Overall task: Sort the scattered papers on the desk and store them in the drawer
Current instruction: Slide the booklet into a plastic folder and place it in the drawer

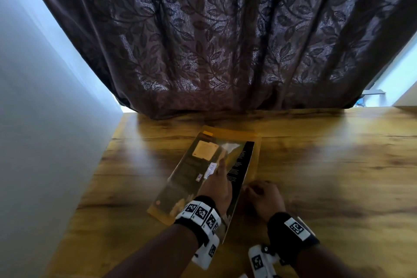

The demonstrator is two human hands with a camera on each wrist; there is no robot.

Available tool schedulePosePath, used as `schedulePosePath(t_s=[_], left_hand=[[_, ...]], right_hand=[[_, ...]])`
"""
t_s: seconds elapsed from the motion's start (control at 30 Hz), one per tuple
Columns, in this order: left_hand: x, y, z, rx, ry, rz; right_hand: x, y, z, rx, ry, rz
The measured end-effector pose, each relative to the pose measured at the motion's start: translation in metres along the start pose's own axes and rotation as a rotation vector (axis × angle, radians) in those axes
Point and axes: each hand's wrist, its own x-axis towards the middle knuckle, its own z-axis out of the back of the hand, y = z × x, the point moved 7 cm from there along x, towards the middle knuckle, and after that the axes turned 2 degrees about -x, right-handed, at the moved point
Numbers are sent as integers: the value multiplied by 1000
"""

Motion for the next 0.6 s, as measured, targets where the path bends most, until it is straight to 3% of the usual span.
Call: schedulePosePath(t_s=[0.07,0.2,0.3,0.43,0.6], left_hand=[[0,-2,3,-3,-30,-23],[-3,-9,-1,-13,-25,-74],[-5,-10,-16,133,48,-85],[-9,0,-38,109,234,-32],[-27,13,-21,-23,141,11]], right_hand=[[-1,-7,3,209,-12,-80],[-6,-2,1,555,126,-219],[-7,1,-2,581,181,-245],[-8,7,-3,637,195,-234],[-4,3,-15,579,250,-215]])
